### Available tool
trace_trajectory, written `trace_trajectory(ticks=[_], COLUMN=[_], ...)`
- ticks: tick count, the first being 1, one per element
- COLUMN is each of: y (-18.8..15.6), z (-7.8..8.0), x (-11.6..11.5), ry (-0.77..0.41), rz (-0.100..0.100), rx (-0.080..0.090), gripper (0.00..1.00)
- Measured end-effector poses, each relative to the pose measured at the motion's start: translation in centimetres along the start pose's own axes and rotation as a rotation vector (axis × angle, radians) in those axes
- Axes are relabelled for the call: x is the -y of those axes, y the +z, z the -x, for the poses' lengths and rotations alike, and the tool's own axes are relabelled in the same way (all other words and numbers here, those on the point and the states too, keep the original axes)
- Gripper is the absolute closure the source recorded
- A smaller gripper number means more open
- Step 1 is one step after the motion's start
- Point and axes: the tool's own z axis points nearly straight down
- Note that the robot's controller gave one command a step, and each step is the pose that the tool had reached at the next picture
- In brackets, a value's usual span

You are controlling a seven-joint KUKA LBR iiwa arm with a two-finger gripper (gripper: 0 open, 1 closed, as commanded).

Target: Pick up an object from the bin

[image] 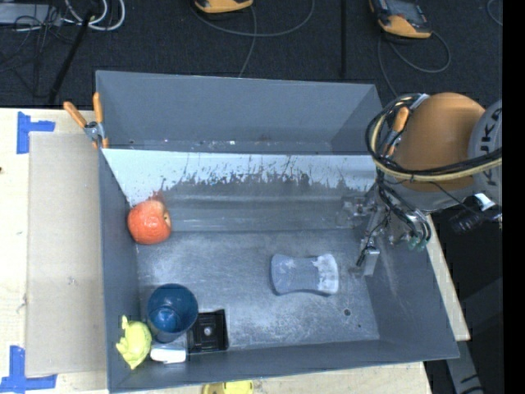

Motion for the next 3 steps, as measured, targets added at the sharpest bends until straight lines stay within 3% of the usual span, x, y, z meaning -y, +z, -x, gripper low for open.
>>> trace_trajectory(ticks=[1, 2, 3], y=[-0.5, 2.3, 5.1], z=[0.1, 1.3, -0.4], x=[0.0, -2.5, -4.3], ry=[-0.002, -0.044, -0.123], rz=[-0.001, -0.003, 0.0], rx=[0.007, 0.01, 0.007], gripper=[0.0, 0.0, 0.0])
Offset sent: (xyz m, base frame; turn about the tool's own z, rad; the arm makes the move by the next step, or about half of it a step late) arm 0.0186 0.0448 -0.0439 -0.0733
